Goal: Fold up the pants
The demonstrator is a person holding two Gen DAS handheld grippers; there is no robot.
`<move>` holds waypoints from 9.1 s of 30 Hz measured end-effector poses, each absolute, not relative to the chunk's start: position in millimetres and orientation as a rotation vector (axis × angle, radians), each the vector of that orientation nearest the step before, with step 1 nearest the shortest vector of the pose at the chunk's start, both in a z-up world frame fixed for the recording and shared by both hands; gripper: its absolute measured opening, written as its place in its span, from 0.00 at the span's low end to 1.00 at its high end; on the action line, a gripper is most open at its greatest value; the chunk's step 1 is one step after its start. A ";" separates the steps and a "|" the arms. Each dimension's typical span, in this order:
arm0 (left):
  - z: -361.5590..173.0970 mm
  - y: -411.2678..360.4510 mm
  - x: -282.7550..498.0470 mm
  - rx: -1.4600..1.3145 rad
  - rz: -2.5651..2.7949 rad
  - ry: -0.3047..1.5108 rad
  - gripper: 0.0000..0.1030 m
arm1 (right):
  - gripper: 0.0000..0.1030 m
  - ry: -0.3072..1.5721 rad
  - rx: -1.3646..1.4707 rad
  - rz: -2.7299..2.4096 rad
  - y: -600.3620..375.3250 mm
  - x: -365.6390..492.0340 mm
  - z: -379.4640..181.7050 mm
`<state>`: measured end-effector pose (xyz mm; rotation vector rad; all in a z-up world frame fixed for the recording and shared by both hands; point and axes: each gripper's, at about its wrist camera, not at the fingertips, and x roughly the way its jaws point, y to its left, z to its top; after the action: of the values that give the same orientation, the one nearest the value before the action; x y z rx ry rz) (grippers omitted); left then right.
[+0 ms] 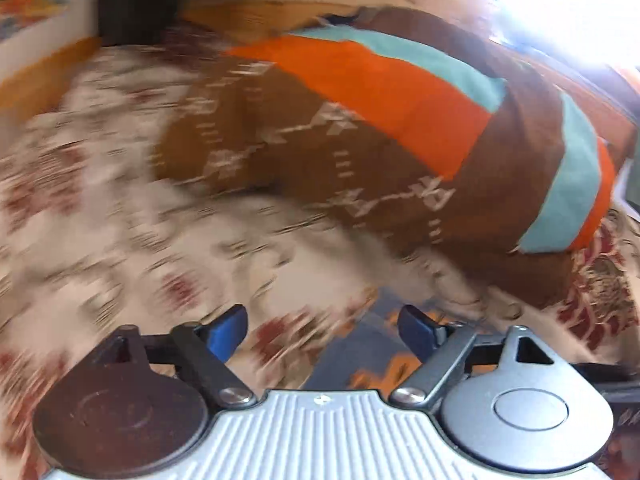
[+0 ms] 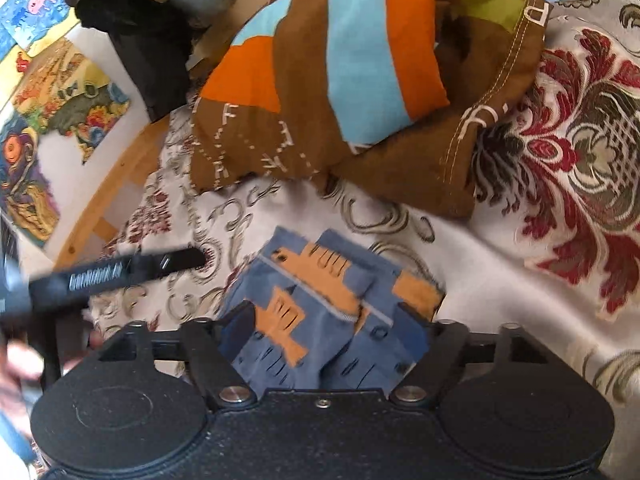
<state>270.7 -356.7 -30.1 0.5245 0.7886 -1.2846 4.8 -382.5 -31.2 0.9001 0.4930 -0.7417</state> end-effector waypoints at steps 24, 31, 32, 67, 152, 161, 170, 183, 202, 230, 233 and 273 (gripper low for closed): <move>-61.4 -417.1 238.8 0.707 -1.428 0.873 0.11 | 0.06 0.487 0.885 -0.796 -392.4 -10.0 -26.8; -52.2 -423.0 211.3 0.729 -1.456 0.853 0.11 | 0.06 0.484 0.914 -0.855 -392.5 -37.4 -18.3; -52.5 -425.5 207.8 0.729 -1.460 0.854 0.11 | 0.06 0.487 0.911 -0.859 -392.1 -39.0 -17.8; -57.3 -17.4 194.7 0.345 -0.312 1.076 0.88 | 0.95 0.964 0.303 -0.364 -281.4 55.8 -52.6; 5.0 54.7 221.7 0.319 -0.321 0.624 0.72 | 0.87 0.739 0.633 -0.233 -296.0 76.6 -5.9; -40.6 -57.3 182.7 0.432 -0.569 0.753 0.84 | 0.95 0.641 0.778 -0.481 -337.1 -3.8 -22.0; 6.7 -192.6 195.5 0.419 -0.749 0.819 1.00 | 0.99 0.589 0.610 -0.680 -320.7 -25.3 -13.5; -1.1 -460.0 135.4 0.963 -1.062 1.014 1.00 | 0.98 0.425 1.061 -0.743 -373.5 -37.4 -41.2; -54.9 -525.6 144.4 1.087 -0.828 1.259 0.85 | 0.41 0.415 1.199 -0.845 -408.5 -49.8 -57.3; -30.7 -540.7 131.6 1.087 -0.755 1.324 0.47 | 0.13 0.412 0.985 -0.752 -385.1 -34.7 -33.5; -34.3 -545.5 127.6 1.084 -0.742 1.360 0.34 | 0.13 0.424 0.970 -0.743 -382.3 -29.2 -35.4; 5.9 -189.3 235.4 0.159 -0.868 1.239 0.09 | 0.12 0.585 0.096 -0.058 -183.0 69.4 -29.5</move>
<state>235.4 -189.3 5.9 0.1586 1.2391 -0.8678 69.4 -183.0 -29.5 0.0959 0.5847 -0.0585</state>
